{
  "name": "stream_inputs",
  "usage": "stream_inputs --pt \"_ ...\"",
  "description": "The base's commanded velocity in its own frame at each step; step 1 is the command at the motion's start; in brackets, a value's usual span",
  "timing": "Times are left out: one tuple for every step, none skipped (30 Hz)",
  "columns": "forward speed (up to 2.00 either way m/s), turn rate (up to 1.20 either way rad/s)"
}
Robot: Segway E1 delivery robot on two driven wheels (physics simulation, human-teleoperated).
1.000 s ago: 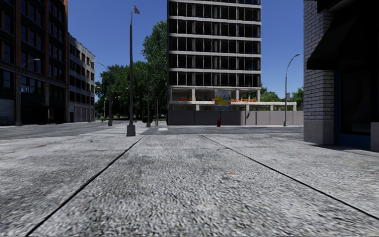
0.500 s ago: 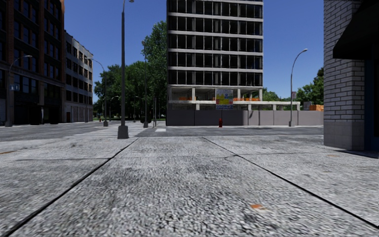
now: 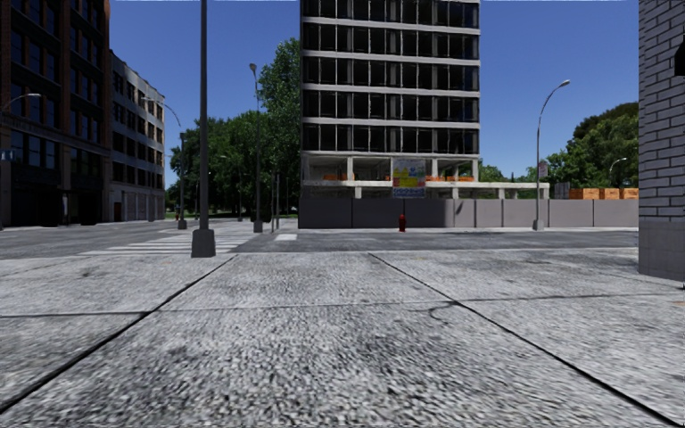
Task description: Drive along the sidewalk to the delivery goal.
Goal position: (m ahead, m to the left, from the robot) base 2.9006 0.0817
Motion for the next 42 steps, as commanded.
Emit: stream_inputs --pt "2.00 0.12" --pt "2.00 0.20" --pt "2.00 0.23" --pt "2.00 0.23" --pt "2.00 0.24" --pt "2.00 0.24" --pt "2.00 0.24" --pt "2.00 0.24" --pt "2.00 0.24" --pt "2.00 0.24" --pt "2.00 0.24" --pt "2.00 0.24" --pt "2.00 0.24" --pt "2.00 0.24" --pt "2.00 0.24" --pt "2.00 0.24" --pt "2.00 0.24" --pt "2.00 0.24" --pt "2.00 0.19" --pt "2.00 0.00" --pt "2.00 0.00" --pt "2.00 0.00" --pt "2.00 0.00" --pt "2.00 0.00" --pt "2.00 0.00" --pt "2.00 0.00" --pt "2.00 0.00" --pt "2.00 0.00" --pt "2.00 0.00" --pt "1.65 0.00" --pt "1.65 0.00" --pt "1.34 0.00" --pt "1.02 0.00" --pt "0.84 0.00" --pt "0.84 0.00" --pt "0.76 0.00" --pt "0.71 0.00" --pt "0.44 0.00" --pt "0.05 0.00" --pt "0.05 0.00" --pt "0.00 0.00" --pt "0.00 0.00"
